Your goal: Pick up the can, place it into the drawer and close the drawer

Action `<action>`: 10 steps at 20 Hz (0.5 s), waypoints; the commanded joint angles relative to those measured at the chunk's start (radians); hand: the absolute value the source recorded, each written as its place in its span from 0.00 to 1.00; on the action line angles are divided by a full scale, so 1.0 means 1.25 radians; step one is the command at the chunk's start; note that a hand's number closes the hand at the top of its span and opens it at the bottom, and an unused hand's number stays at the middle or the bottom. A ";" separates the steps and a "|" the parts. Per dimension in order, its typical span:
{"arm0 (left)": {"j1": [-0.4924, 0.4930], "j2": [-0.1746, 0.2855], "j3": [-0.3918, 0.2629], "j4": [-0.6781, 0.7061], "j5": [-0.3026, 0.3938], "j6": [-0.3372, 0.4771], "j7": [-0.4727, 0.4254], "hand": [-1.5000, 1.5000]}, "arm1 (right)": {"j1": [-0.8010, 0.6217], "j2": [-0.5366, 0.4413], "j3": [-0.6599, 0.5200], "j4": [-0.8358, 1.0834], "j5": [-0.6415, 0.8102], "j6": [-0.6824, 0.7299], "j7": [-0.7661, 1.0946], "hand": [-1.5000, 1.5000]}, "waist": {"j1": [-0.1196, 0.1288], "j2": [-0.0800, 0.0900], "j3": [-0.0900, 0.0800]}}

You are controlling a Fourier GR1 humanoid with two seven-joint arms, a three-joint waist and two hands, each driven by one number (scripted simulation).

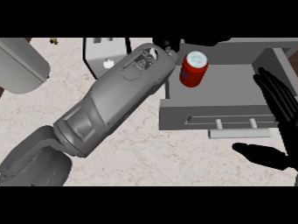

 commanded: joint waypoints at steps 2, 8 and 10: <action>0.028 0.024 0.016 -0.016 -0.016 -0.011 0.004 0.00 | 0.012 0.016 0.073 0.137 0.151 -0.088 -0.038 0.00 | 0.022 -0.007 0.000; 0.048 0.055 -0.011 -0.113 -0.064 0.030 0.107 0.00 | -0.047 0.059 0.067 0.282 0.218 -0.182 -0.030 0.00 | 0.034 -0.014 0.000; 0.057 0.087 -0.008 -0.149 -0.070 0.024 0.125 0.00 | -0.129 0.060 0.015 0.359 0.195 -0.199 -0.033 0.00 | 0.040 -0.013 0.000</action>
